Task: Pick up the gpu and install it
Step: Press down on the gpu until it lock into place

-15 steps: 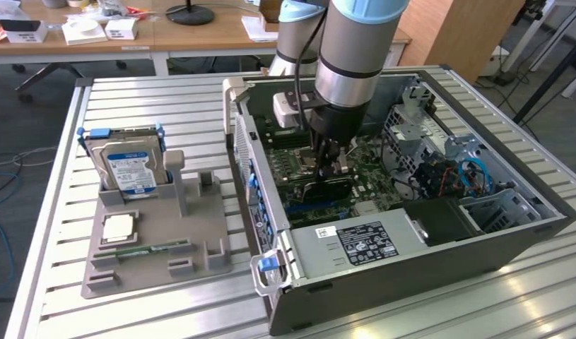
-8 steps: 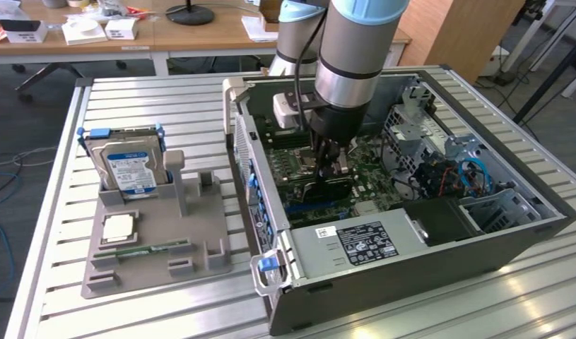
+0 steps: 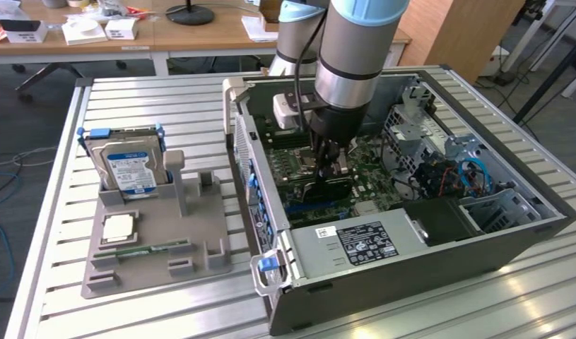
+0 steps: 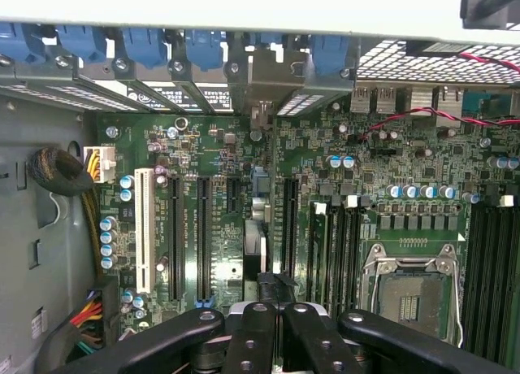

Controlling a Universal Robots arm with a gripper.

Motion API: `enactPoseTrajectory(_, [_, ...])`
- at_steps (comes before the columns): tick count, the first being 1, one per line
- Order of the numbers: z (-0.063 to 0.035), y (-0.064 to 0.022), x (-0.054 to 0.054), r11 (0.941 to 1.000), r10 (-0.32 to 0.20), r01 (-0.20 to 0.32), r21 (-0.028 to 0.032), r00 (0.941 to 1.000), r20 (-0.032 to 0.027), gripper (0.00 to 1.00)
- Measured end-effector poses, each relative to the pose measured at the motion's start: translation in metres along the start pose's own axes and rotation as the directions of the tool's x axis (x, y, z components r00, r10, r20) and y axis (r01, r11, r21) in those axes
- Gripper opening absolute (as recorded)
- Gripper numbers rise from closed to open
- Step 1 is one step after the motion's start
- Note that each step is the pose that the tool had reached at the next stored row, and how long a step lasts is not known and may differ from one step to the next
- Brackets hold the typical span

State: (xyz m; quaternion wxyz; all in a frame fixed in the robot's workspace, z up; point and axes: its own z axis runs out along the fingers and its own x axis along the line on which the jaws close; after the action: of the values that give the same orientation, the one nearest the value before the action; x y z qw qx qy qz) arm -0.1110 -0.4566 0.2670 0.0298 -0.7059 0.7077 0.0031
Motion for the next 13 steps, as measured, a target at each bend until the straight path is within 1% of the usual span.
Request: enactPoseTrajectory(13, [0.0009, 0.0, 0.0003, 1.0, 0.0, 0.0, 0.0002, 1.0, 0.0005, 0.1])
